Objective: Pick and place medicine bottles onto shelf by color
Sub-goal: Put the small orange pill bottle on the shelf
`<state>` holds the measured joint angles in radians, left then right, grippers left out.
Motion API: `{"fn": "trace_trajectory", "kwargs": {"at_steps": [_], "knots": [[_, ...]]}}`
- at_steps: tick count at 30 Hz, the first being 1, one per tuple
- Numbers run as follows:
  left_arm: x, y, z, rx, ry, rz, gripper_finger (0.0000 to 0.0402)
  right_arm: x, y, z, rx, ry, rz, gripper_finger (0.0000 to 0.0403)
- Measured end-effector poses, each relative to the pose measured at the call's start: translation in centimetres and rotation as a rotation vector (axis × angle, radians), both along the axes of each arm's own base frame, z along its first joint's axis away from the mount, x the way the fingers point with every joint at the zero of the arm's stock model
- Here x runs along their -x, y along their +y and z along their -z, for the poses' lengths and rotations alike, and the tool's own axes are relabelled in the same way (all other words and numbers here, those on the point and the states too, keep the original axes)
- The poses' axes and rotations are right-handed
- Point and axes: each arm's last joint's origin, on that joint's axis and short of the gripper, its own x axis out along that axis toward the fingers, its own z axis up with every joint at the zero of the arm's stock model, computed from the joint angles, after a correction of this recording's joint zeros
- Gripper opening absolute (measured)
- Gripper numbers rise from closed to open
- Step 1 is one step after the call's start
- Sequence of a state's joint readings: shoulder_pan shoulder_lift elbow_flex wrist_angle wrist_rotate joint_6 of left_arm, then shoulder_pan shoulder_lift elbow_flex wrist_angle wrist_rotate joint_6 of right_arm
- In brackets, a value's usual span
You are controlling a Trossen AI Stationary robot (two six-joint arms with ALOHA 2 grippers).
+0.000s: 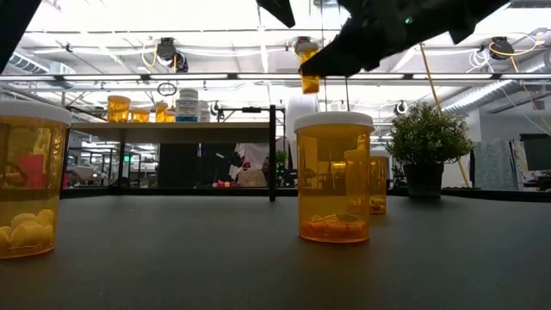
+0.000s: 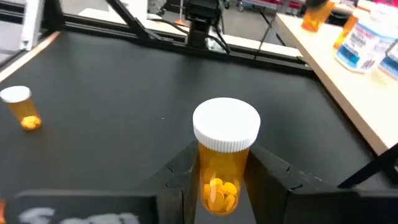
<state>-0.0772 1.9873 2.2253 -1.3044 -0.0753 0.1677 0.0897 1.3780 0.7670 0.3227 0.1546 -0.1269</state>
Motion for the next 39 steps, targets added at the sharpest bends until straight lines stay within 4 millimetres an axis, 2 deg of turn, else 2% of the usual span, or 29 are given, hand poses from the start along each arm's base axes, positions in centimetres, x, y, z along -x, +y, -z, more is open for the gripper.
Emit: {"fn": "trace_trajectory", "kwargs": {"at_steps": [8, 13, 19, 39], "knots": [[0.1, -1.1, 0.2, -0.069, 0.005, 0.065, 0.0282, -0.5, -0.4, 0.7, -0.032, 0.013, -0.026, 0.0102], [-0.3, -0.7, 1.9, -0.097, 0.046, 0.019, 0.0282, -0.5, -0.4, 0.5, -0.041, -0.01, -0.024, 0.0102], [-0.9, -1.1, 3.8, -0.098, 0.057, 0.028, 0.0282, -0.6, -0.4, 0.3, -0.06, -0.028, -0.032, 0.0102], [-1.4, -0.4, 3.6, -0.065, 0.007, -0.037, 0.0282, -1.0, -0.3, 0.5, -0.058, -0.058, -0.045, 0.0102]]}}
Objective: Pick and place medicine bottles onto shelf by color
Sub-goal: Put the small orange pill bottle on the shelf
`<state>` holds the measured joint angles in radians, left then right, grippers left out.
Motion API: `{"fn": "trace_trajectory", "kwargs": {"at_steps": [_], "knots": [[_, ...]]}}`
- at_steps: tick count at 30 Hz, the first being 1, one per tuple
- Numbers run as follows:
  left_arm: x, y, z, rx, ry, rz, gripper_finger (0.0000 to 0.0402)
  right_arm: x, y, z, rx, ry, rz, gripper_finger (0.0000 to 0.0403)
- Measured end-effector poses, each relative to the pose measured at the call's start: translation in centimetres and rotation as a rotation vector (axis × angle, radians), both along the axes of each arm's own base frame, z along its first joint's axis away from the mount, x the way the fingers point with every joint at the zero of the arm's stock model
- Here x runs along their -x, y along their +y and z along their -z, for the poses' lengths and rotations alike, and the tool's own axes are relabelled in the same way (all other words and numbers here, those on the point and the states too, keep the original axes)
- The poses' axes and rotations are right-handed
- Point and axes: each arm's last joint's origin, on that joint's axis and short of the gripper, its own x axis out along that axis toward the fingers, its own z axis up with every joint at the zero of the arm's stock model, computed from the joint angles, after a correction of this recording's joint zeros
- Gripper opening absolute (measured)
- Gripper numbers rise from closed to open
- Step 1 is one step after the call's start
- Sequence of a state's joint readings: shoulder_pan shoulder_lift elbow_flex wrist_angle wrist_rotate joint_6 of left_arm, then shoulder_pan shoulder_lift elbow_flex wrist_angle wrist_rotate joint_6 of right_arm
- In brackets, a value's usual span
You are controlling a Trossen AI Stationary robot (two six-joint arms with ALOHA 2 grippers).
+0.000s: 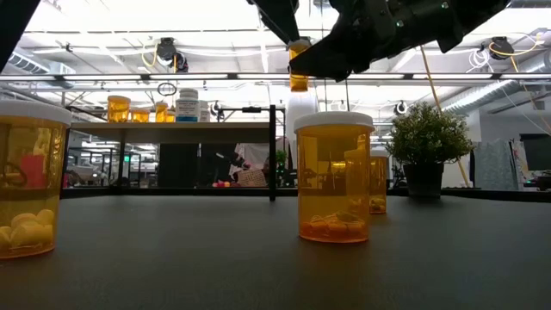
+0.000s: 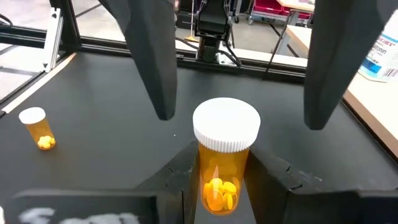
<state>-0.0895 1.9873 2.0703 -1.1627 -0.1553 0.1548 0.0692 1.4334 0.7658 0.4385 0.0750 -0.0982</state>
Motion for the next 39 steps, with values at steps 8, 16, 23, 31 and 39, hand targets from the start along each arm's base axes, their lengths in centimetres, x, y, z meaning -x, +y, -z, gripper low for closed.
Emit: {"fn": "trace_trajectory", "kwargs": {"at_steps": [8, 16, 23, 31, 39], "knots": [[-0.5, -0.1, 0.9, 0.016, 0.018, -0.032, 0.0282, 0.0, 0.0, 0.0, 0.0, -0.003, 0.0, 0.0102], [-1.0, -0.1, 1.5, 0.006, 0.023, -0.022, 0.0236, 0.0, 0.0, 0.0, 0.003, 0.003, 0.0, 0.0102], [-1.0, -0.1, 1.5, 0.004, 0.024, -0.024, 0.0176, 0.0, 0.0, 0.0, 0.003, 0.005, 0.0, 0.0102], [-0.9, -0.4, 1.3, -0.034, 0.013, -0.029, 0.0161, 0.0, 0.0, 0.1, 0.003, 0.014, 0.003, 0.0102], [-0.7, -1.2, 1.2, -0.047, 0.008, -0.007, 0.0161, 0.0, 0.0, 0.1, 0.002, 0.008, -0.003, 0.0102]]}}
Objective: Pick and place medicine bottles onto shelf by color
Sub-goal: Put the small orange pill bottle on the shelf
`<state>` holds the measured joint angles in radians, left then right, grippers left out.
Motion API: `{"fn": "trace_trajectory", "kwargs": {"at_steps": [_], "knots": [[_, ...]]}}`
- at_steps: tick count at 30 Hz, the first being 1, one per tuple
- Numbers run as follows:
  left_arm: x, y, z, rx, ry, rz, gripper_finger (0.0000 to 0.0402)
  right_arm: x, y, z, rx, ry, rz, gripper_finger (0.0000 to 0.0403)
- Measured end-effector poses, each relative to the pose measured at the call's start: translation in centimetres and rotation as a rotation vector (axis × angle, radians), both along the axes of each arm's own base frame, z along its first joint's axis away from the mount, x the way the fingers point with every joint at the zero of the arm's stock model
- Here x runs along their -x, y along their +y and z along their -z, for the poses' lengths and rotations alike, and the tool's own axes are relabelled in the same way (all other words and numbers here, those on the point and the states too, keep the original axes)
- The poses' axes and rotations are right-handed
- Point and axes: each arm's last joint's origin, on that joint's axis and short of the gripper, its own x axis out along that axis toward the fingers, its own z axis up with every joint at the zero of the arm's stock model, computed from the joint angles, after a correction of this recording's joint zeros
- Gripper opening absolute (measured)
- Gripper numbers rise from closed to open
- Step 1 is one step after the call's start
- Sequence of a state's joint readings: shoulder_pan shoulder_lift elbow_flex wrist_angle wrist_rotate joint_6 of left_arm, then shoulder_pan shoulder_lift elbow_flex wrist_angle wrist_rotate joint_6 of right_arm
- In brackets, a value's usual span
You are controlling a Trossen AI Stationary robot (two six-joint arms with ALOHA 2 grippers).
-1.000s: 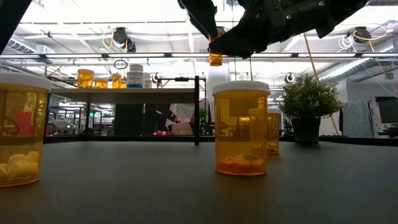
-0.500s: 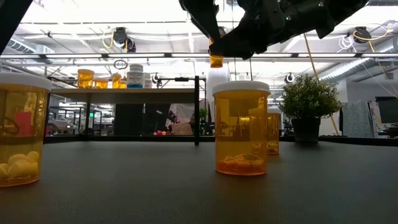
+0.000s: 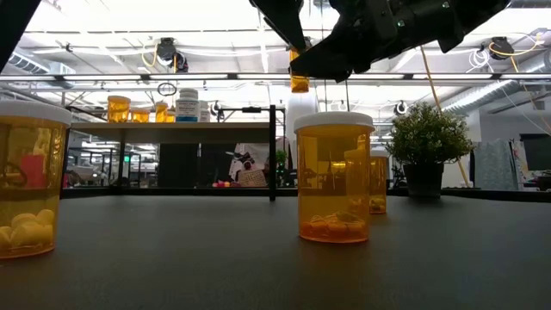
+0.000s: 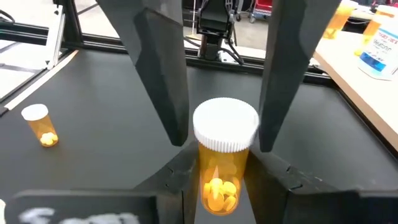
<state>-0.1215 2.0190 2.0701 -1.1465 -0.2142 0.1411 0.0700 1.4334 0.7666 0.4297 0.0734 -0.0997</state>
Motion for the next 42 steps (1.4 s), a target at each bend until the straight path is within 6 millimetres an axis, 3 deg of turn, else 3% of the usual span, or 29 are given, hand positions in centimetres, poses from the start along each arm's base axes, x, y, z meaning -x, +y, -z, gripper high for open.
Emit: {"fn": "trace_trajectory", "kwargs": {"at_steps": [9, 17, 26, 33, 37, 42], "knots": [[-0.06, 0.64, 0.0, 0.005, 0.0, -0.018, 0.0159, 0.0, -0.02, -0.01, 0.007, -0.001, 0.001, 0.0102], [-0.04, 0.66, 0.01, 0.003, 0.003, -0.016, 0.0119, 0.0, -0.03, 0.0, 0.012, 0.0, 0.0, 0.0102], [-0.03, 0.63, 0.02, 0.005, 0.003, -0.018, 0.0137, -0.01, -0.03, -0.02, 0.014, -0.002, 0.0, 0.0102], [0.02, 0.63, 0.01, 0.006, 0.008, -0.019, 0.0119, -0.02, -0.03, -0.07, 0.013, -0.007, 0.0, 0.0105], [0.09, 0.63, 0.04, 0.008, 0.017, -0.016, 0.0125, -0.05, -0.02, -0.16, -0.005, -0.017, 0.005, 0.013], [0.1, 0.61, 0.04, 0.003, 0.019, -0.005, 0.013, -0.03, -0.02, -0.18, -0.012, -0.017, 0.007, 0.0196]]}}
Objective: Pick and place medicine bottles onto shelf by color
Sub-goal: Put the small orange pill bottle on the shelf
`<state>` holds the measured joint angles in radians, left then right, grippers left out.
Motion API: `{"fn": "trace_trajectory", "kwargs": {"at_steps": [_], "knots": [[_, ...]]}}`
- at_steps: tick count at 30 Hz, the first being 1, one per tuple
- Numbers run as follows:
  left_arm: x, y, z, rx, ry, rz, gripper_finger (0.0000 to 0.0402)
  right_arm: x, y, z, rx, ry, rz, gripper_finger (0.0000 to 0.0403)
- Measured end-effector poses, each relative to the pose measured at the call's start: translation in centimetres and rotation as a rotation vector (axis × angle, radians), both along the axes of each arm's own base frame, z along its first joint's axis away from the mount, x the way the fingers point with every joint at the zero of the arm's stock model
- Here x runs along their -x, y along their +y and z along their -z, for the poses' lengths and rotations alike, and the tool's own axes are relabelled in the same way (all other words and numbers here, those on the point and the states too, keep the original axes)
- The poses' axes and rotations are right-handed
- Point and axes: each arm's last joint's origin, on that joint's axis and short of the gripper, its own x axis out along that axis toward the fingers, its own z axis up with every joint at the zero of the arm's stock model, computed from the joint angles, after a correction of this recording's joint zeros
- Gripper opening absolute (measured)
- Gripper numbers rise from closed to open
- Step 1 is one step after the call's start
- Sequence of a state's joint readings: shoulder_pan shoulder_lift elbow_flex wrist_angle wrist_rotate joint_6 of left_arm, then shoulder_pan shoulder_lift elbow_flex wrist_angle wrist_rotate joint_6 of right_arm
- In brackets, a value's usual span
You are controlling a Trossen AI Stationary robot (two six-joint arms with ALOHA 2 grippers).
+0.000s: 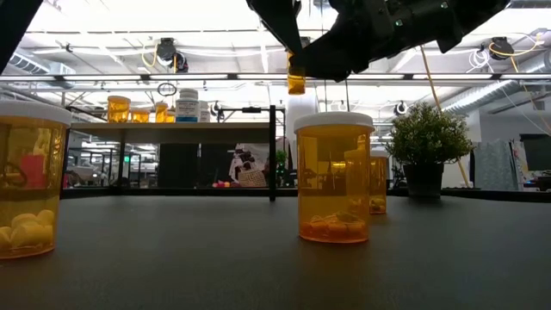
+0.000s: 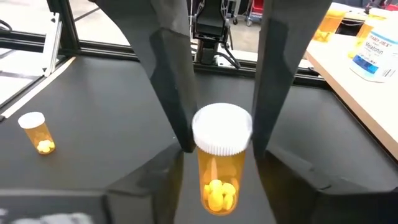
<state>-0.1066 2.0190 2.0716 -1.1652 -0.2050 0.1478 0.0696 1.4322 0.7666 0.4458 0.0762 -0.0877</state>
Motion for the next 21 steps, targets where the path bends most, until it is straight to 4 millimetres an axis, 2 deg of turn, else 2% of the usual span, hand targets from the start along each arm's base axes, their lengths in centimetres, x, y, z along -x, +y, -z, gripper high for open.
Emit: {"fn": "trace_trajectory", "kwargs": {"at_steps": [5, 9, 14, 21], "knots": [[0.1, 0.1, 0.0, -0.008, 0.017, 0.008, 0.0123, 0.5, 0.0, -0.4, 0.003, 0.017, -0.003, 0.0252], [0.5, 0.2, -0.7, -0.017, 0.0, 0.024, 0.0128, 1.5, 0.0, -1.0, -0.004, 0.055, 0.004, 0.0276], [1.8, 1.0, -2.7, -0.027, -0.037, 0.028, 0.013, 3.1, -0.3, -1.9, 0.016, 0.118, 0.056, 0.0283], [4.6, 3.6, -6.0, -0.028, -0.099, -0.035, 0.0126, 5.3, -0.5, -3.1, 0.016, 0.134, 0.057, 0.0282]]}}
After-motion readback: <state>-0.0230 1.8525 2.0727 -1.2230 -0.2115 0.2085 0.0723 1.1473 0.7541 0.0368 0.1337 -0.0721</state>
